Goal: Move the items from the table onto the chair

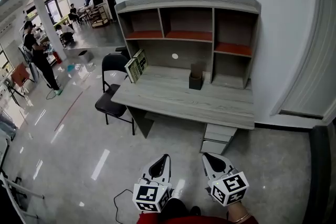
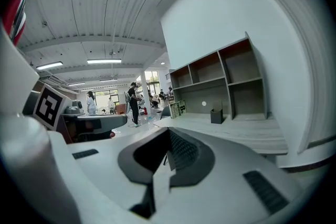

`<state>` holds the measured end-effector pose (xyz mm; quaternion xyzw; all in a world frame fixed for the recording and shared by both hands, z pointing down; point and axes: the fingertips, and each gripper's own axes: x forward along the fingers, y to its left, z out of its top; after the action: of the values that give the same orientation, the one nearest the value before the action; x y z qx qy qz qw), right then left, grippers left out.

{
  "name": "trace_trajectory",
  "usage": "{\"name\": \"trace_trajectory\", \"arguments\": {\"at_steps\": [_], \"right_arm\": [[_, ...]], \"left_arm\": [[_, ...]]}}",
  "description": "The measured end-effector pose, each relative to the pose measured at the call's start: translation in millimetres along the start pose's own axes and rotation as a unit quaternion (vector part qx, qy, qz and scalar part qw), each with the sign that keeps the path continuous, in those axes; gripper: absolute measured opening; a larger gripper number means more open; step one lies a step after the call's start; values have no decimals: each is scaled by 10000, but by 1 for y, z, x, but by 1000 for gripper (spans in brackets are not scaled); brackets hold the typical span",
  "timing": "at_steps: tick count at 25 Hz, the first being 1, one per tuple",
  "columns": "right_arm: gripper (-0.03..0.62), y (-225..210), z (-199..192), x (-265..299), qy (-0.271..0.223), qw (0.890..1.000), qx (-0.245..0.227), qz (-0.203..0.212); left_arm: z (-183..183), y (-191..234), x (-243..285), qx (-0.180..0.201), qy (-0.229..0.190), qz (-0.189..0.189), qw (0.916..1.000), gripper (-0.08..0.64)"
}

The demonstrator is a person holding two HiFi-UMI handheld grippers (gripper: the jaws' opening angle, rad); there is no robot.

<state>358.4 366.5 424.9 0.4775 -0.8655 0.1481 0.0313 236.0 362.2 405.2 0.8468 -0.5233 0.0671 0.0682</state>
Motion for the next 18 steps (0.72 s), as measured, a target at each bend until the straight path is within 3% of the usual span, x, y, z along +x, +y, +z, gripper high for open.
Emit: {"name": "trace_trajectory", "arguments": {"at_steps": [9,18], "right_arm": [[8,-8,6,105,170,9997,-39,159],[8,-12,59,255,98,9997,-231,32]], "left_arm": [[-3,91,49,-56,101,284,9995,9],[27,225,122,-60,20,410,9991,9]]}}
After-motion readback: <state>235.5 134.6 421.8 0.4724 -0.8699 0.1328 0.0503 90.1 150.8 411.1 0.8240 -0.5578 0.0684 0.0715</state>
